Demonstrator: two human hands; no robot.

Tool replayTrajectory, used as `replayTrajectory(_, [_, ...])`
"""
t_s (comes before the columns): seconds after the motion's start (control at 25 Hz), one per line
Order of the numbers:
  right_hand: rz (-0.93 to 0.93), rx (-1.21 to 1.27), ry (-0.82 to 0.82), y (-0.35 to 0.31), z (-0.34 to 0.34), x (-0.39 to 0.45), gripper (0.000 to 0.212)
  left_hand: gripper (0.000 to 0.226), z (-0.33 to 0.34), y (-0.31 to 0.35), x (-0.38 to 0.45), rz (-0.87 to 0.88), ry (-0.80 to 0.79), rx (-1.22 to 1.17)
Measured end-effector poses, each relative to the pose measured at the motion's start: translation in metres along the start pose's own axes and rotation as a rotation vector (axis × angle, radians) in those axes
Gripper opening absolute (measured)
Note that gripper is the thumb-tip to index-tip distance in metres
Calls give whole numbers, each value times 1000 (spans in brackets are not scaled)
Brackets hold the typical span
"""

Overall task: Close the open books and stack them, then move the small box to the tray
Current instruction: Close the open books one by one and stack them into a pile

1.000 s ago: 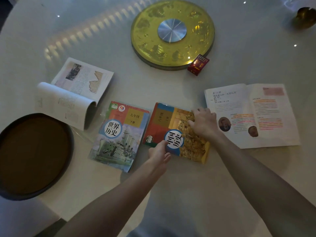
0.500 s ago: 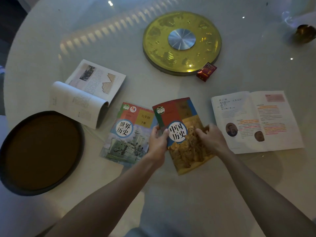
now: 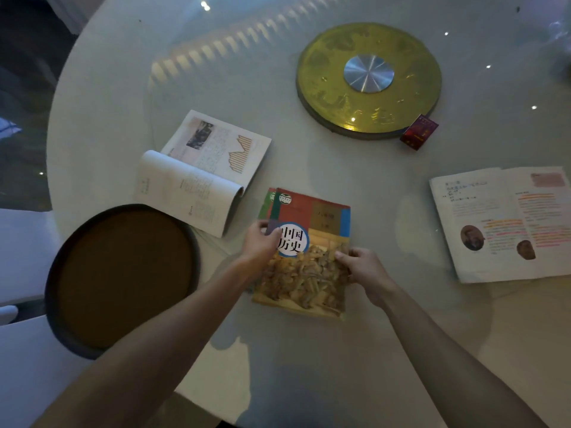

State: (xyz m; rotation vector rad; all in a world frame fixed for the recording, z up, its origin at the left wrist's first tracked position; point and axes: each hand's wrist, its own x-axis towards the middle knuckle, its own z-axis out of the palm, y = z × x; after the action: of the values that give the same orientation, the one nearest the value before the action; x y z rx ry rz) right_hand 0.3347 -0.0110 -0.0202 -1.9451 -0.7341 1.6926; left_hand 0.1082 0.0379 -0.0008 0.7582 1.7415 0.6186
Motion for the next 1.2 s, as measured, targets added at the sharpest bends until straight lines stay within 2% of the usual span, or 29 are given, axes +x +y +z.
replayTrajectory(0.08, [-22, -57, 79, 3, 25, 2, 16, 25, -14, -11, 13, -12, 39, 59])
replayTrajectory(0.2, [-37, -181, 196, 6, 47, 7, 6, 24, -26, -12, 21, 78, 32, 216])
replayTrajectory(0.36, [-54, -311, 292, 5, 60, 6, 15, 38, -34, -18, 34, 222, 86, 553])
replayTrajectory(0.52, [-93, -395, 371, 6, 69, 5, 18, 18, -39, -21, 38, 227, 47, 540])
replayTrajectory(0.76, [-129, -455, 457, 6, 70, 7, 27, 24, -44, -17, 45, 154, -36, 452])
replayTrajectory(0.96, [-120, -512, 477, 13, 49, 10, 16, 25, -24, -27, 32, 132, -59, 405])
replayTrajectory(1.08, [-113, -545, 469, 16, 44, 8, 35, 34, -4, -32, 20, 185, -4, 519])
replayTrajectory(1.2, [-110, -497, 478, 15, 35, 7, 41, 36, 8, -33, 18, 174, -4, 564])
